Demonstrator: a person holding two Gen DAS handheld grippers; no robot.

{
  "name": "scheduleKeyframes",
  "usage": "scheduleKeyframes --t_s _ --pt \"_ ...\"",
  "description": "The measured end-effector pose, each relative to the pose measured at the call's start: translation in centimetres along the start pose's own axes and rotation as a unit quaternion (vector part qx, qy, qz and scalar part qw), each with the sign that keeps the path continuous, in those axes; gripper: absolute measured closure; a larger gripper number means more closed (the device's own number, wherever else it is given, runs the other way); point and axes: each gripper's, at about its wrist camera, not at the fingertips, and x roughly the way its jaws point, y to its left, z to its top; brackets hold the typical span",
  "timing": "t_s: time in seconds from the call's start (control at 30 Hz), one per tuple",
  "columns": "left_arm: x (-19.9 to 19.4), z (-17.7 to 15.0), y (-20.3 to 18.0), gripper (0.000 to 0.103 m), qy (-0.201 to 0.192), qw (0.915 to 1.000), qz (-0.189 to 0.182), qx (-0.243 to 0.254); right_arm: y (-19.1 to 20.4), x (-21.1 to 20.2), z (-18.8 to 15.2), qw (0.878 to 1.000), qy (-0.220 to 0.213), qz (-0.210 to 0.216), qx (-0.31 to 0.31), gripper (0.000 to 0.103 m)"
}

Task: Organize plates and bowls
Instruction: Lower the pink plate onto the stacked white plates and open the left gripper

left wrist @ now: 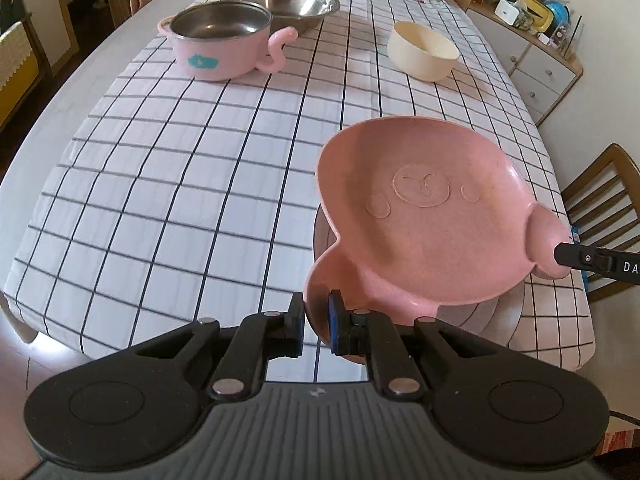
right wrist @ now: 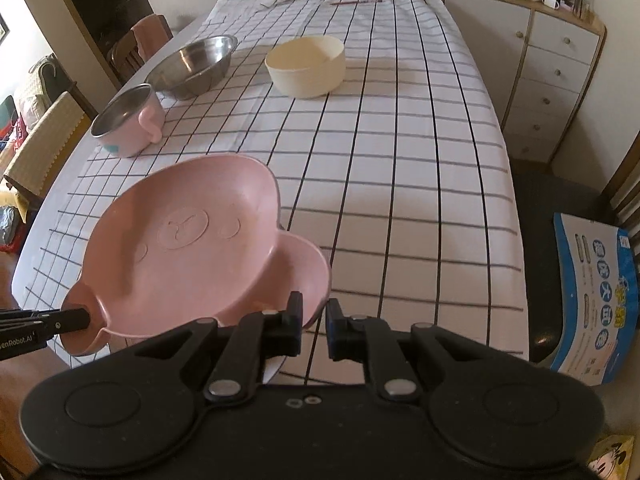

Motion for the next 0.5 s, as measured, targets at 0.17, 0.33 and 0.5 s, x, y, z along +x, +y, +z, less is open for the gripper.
scheduleKeyframes --t_s 0.17,0.33,0.5 --pt "-0.1 -0.9 -0.2 0.093 0.004 1.0000 -0.002 0.004 -0.3 0.0 -0.7 1.000 0.010 0.003 0.005 0.091" --pt "-0.1 -1.7 -0.5 0.093 0.013 0.9999 -0.005 0.009 -0.7 0.0 -1.2 1.000 0.026 0.006 0.004 0.091" --pt "0.2 -2.4 -0.3 0.093 0.024 0.9996 -0.007 0.010 -0.7 0.0 -1.8 0.999 0.042 0.010 -0.006 0.091"
